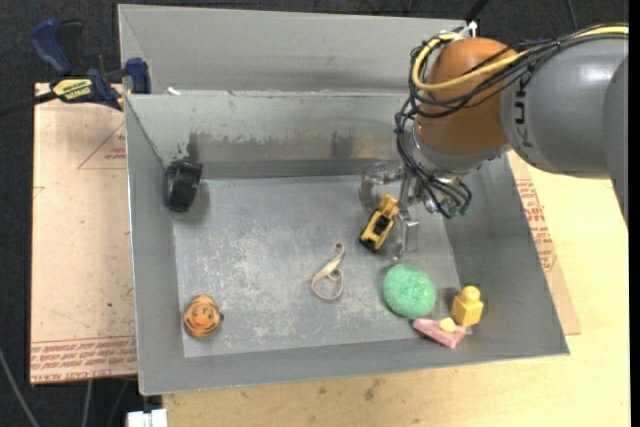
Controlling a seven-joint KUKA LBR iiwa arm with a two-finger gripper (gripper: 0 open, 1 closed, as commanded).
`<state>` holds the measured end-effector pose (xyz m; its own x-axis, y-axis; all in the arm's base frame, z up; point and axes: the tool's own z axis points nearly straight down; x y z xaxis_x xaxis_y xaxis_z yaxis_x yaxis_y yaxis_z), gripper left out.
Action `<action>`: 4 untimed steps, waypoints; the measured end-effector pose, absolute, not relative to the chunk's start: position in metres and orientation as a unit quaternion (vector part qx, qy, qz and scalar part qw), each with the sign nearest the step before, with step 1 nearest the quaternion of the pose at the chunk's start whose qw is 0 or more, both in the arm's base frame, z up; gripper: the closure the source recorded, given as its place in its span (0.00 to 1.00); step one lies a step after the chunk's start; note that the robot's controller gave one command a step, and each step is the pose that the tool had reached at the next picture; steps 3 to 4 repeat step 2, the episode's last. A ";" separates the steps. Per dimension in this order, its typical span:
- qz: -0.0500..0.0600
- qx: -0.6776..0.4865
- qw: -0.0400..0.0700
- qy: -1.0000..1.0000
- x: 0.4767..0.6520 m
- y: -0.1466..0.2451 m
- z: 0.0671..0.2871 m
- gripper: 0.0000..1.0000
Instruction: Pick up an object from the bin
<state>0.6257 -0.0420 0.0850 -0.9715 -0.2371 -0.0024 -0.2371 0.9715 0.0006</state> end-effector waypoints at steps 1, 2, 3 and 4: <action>0.001 -0.097 0.001 0.995 0.616 -0.062 0.070 1.00; 0.001 -0.096 0.001 0.995 0.616 -0.062 0.070 1.00; 0.001 -0.096 0.001 0.995 0.616 -0.062 0.070 1.00; 0.001 -0.096 0.001 0.995 0.616 -0.062 0.070 1.00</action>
Offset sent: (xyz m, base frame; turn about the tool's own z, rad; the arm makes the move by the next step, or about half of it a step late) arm 0.0000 0.0000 0.0000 0.0000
